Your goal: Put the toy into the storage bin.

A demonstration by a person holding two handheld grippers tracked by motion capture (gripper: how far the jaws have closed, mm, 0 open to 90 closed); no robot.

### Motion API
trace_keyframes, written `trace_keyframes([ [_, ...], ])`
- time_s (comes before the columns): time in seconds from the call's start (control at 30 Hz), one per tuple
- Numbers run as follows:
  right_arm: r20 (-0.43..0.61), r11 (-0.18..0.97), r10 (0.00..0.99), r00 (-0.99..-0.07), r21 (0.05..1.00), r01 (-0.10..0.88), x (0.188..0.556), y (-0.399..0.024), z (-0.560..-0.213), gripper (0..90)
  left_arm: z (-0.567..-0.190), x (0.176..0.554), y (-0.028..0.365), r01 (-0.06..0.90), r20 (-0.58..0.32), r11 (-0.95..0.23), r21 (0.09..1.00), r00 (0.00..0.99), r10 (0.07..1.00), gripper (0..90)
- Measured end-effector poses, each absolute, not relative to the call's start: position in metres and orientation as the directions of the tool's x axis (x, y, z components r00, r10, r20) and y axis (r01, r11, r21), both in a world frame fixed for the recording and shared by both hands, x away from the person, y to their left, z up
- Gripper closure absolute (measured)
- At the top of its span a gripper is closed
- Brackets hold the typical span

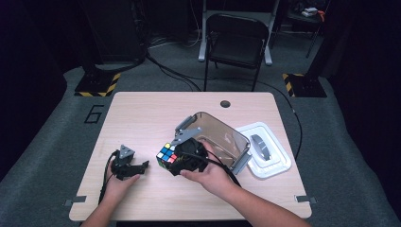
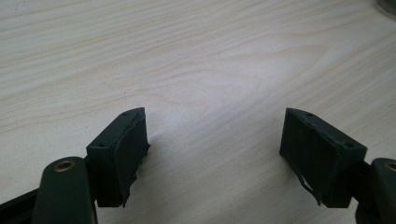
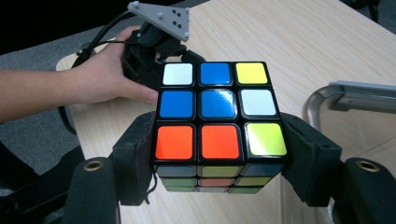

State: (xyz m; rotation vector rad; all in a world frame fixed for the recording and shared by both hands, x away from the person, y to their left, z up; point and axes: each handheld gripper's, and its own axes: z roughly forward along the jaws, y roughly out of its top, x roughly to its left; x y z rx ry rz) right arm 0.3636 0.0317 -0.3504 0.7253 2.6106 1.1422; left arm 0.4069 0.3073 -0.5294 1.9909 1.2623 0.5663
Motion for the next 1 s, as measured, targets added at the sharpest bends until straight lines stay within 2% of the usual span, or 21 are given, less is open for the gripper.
trace_keyframes([
  [1.0, -0.02, 0.54, 0.601, -0.799, 0.748, 0.387, 0.41, -0.008, -0.326, 33.9, -0.529, 0.406, 0.307, 0.595, -0.004, -0.282, 0.752, 0.433, 0.902, 22.8],
])
